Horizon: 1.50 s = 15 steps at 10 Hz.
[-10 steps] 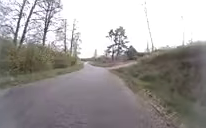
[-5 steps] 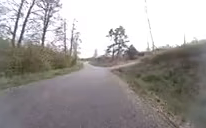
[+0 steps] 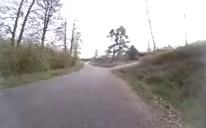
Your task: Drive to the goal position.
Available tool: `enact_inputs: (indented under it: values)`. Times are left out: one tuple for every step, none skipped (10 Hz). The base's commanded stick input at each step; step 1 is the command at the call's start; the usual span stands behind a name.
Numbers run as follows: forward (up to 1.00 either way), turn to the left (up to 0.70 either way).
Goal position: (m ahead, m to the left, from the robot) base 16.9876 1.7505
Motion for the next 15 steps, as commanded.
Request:
enact_inputs:
  values:
    - [0.7,0.0]
    - [0.7,0.0]
    - [0.7,0.0]
    - [0.7,0.0]
    - [0.7,0.0]
    - [0.7,0.0]
    - [0.7,0.0]
    - [0.7,0.0]
    - [0.7,0.0]
    - [0.7,0.0]
    - [0.7,0.0]
    - [0.7,0.0]
    - [0.7,0.0]
    - [0.7,0.0]
    - [0.7,0.0]
